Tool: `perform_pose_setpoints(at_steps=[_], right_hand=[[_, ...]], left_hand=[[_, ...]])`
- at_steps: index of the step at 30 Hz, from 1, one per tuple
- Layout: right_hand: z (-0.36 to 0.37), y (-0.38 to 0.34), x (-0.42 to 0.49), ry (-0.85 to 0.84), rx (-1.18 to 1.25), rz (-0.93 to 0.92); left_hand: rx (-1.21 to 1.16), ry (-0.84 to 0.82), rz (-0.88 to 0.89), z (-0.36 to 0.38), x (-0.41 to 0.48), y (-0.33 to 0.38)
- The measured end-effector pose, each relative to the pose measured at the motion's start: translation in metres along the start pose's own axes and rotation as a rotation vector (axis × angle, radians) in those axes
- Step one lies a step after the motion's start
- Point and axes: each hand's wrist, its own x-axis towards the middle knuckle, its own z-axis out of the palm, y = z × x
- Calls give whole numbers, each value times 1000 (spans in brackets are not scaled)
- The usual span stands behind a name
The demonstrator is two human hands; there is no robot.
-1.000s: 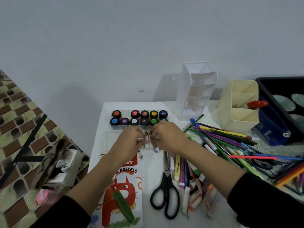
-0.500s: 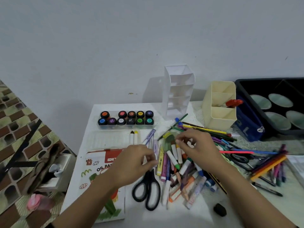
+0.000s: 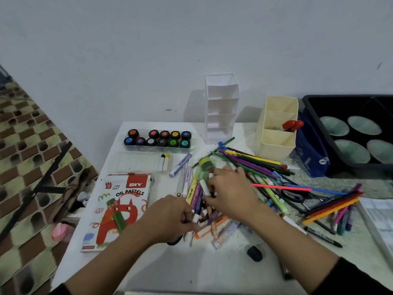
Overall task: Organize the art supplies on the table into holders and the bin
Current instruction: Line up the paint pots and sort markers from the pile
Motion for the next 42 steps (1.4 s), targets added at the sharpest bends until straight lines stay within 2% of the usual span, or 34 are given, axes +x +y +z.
perform_pose_setpoints(at_steps=[4, 7, 12, 15, 18, 23, 29, 37, 42], right_hand=[[0, -2, 2, -40, -20, 14], [-3, 1, 4, -9, 60, 37], [-9, 8, 18, 110, 420, 31], [-11, 2, 32, 98, 633, 38], [-9, -9, 51, 66, 769, 40], [8, -31, 92, 77, 936, 104], [15, -50, 133, 55, 827, 95], [27, -61, 158, -76, 630, 106], [33, -66, 158, -11, 519, 53]], left_hand=[[-70, 24, -80, 4, -3, 5], [-135, 67, -119, -1, -8, 5], [-294, 246, -167, -29, -16, -12], [-433, 373, -229, -48, -16, -35], [-554, 416, -276, -66, -15, -56], [-424, 518, -275, -80, -3, -92], [-448, 479, -213, -87, 28, -126], [-473, 210, -172, -85, 57, -158], [-506, 373, -108, -69, 61, -162]])
